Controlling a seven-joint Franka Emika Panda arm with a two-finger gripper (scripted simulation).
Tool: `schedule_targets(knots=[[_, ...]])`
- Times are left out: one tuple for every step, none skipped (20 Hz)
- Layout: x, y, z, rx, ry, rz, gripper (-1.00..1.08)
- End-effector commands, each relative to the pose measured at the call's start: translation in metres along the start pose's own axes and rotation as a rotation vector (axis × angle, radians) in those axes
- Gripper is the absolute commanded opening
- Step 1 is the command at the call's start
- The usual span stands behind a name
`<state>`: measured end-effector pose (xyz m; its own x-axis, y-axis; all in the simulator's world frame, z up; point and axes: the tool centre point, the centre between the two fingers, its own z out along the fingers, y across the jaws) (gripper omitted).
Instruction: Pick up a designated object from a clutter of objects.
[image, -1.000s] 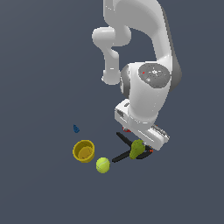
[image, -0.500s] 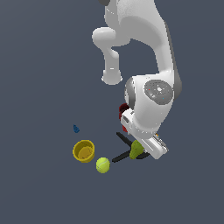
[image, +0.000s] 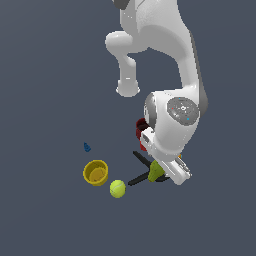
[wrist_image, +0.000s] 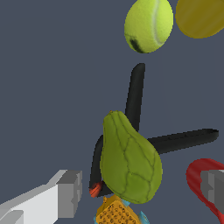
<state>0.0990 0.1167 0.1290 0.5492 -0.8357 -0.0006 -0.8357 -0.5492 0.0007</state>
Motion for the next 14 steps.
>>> schedule_targets(knots=[[0.000,0.000,0.000,0.000,0.000,0.000,1.00],[0.000,0.000,0.001,0.000,0.000,0.000,1.00],[0.000,0.000,0.003,0.000,0.000,0.000,1.00],[0.000,0.000,0.006,0.000,0.000,0.001,1.00],[0.000,0.000,0.010,0.000,0.000,0.001,1.00],[0.000,0.000,0.014,0.000,0.000,0.001,1.00],[0.000,0.000,0.019,0.000,0.000,0.002,1.00],[0.000,0.001,0.025,0.000,0.000,0.002,1.00],[0.000,0.001,0.031,0.000,0.000,0.002,1.00],[0.000,0.001,0.036,0.001,0.000,0.003,1.00],[-0.001,0.001,0.040,0.001,0.000,0.003,1.00],[0.000,0.001,0.044,0.001,0.001,0.004,1.00],[-0.001,0.001,0.046,0.001,0.001,0.004,1.00],[-0.001,0.001,0.049,0.001,0.001,0.004,1.00]])
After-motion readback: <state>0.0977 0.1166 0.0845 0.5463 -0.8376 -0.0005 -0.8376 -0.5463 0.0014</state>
